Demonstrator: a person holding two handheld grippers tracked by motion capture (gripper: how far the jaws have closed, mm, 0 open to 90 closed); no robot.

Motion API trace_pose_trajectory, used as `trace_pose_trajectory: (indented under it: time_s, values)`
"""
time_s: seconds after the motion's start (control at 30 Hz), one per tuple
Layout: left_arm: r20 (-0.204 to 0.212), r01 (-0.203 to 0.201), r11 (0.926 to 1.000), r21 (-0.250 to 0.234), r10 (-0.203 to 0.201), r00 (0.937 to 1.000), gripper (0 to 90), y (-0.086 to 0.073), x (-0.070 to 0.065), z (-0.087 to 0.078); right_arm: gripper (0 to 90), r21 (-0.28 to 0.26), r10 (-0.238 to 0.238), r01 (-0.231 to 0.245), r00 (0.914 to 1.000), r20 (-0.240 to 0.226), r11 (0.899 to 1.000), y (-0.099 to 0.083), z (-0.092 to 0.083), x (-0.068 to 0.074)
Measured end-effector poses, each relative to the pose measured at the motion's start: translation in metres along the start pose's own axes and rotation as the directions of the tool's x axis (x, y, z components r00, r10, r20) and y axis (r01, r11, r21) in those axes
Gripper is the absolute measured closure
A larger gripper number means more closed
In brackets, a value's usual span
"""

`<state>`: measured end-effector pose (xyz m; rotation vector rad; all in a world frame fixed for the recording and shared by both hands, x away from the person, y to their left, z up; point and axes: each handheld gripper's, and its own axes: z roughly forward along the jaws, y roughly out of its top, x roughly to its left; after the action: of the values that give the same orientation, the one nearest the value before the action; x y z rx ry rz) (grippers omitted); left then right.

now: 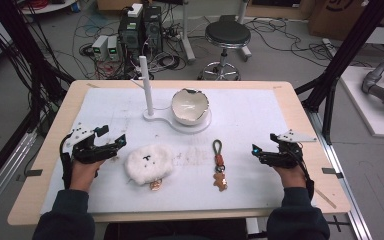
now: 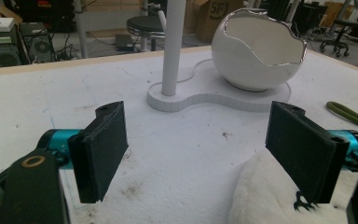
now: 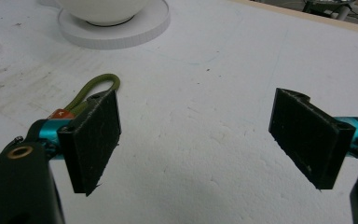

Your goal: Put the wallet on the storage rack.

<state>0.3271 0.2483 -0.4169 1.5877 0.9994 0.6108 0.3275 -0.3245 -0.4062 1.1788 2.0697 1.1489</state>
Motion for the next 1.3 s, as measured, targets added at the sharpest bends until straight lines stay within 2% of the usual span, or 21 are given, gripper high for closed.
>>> trace_pose_trajectory:
  time_s: [0.27, 0.33, 0.63, 0.7, 0.8, 0.97, 1.13, 1.2, 1.23, 1.27, 1.3]
  values:
    - [0.016, 0.008, 0.9998, 0.021, -0.009, 0.9998, 20.6, -0.002, -0.001, 0.005, 16.7, 0.008, 0.0, 0.0, 1.0, -0.009, 1.0, -0.002, 0.003, 0.0]
    - [0.029, 0.026, 0.999, 0.035, -0.027, 0.9992, 20.5, -0.003, -0.001, 0.009, 16.7, 0.01, 0.001, -0.001, 0.9999, -0.013, 1.0, -0.002, 0.004, -0.001]
    - [0.073, 0.004, 0.9956, 0.094, -0.011, 0.9973, 20.5, -0.006, -0.009, 0.018, 16.8, 0.019, 0.001, -0.001, 0.9997, -0.025, 1.0, -0.003, 0.006, 0.001]
    - [0.068, 0.003, 0.9941, 0.109, -0.01, 0.9976, 20.5, -0.007, -0.011, 0.019, 16.8, 0.015, -0.005, 0.005, 0.9996, -0.028, 1.0, -0.002, 0.007, 0.002]
    - [0.07, -0.006, 0.9846, 0.175, -0.006, 0.9976, 20.5, -0.01, -0.013, 0.024, 16.8, 0.016, -0.014, 0.015, 0.9993, -0.035, 1.0, 0.0, 0.009, 0.006]
    - [0.054, -0.009, 0.9733, 0.23, -0.004, 0.9985, 20.5, -0.014, -0.016, 0.028, 16.8, 0.023, -0.025, 0.026, 0.9987, -0.044, 0.999, 0.002, 0.01, 0.011]
    - [0.055, -0.019, 0.9512, 0.308, 0.002, 0.9985, 24.0, -0.02, -0.017, 0.033, 16.8, 0.019, -0.033, 0.034, 0.9981, -0.052, 0.999, 0.004, 0.01, 0.015]
    - [0.066, -0.034, 0.9363, 0.349, 0.012, 0.9977, 28.9, -0.023, -0.018, 0.037, 16.8, 0.024, -0.035, 0.036, 0.9978, -0.057, 0.999, 0.004, 0.012, 0.017]
    - [0.073, -0.037, 0.9313, 0.362, 0.012, 0.9973, 30.2, -0.024, -0.019, 0.039, 16.8, 0.026, -0.041, 0.043, 0.9974, -0.059, 0.999, 0.004, 0.013, 0.017]
    - [0.082, -0.039, 0.9276, 0.372, 0.009, 0.9966, 32.1, -0.025, -0.019, 0.04, 16.8, 0.031, -0.038, 0.04, 0.9974, -0.062, 0.999, 0.004, 0.014, 0.018]
    - [0.087, -0.034, 0.9271, 0.373, 0.001, 0.9962, 34.5, -0.025, -0.018, 0.04, 16.8, 0.03, -0.044, 0.046, 0.9971, -0.062, 0.999, 0.004, 0.014, 0.018]
